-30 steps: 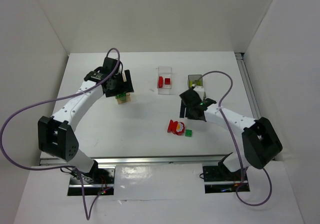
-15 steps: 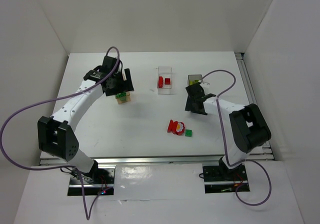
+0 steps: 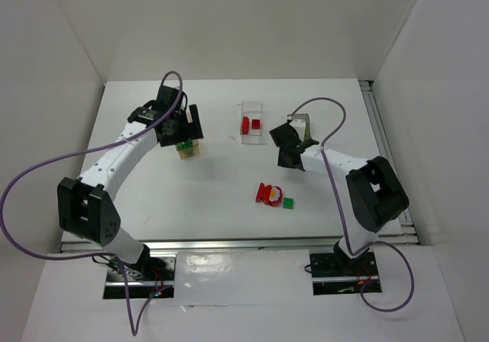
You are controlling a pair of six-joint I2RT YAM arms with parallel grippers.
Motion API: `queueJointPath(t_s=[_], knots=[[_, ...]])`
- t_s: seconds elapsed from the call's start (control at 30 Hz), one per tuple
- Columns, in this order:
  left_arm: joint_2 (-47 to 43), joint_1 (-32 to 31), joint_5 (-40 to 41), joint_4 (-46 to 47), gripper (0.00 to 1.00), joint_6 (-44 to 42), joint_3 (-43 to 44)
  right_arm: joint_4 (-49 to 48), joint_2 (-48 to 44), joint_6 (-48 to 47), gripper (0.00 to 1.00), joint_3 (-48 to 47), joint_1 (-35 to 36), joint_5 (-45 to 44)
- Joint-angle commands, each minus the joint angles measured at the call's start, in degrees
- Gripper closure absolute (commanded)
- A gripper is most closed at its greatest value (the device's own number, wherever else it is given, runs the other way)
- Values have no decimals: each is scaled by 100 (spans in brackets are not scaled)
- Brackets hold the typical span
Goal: Sort the legos into containers by color
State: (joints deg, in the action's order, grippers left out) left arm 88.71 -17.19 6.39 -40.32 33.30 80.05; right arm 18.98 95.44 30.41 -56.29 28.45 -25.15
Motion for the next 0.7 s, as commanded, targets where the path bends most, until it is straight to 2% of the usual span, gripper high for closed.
queueJointPath(t_s=[0.0,0.13,0.17,0.3,0.43,0.67], knots=[[-196,-30,344,-11,5,89,125,325,-534,-97,82,-496,547,-150],[-301,110,801,-187,6,89,178,124,-457,-159,82,-1170,1127,299],[-301,189,1098,-283,6,167,256,54,-204,-280,82,-1347,1285,422],[-564,768,1399,-793,6,300,336,-368,658,-553,82,-2393,1558,782],[-960,1602,1216,-846,6,441,100,-807,1458,-896,82,-3692,1734,1220],[-1759,2351,961,-846,6,862,-428,-809,3285,-1204,81,-5829,1901,1706]])
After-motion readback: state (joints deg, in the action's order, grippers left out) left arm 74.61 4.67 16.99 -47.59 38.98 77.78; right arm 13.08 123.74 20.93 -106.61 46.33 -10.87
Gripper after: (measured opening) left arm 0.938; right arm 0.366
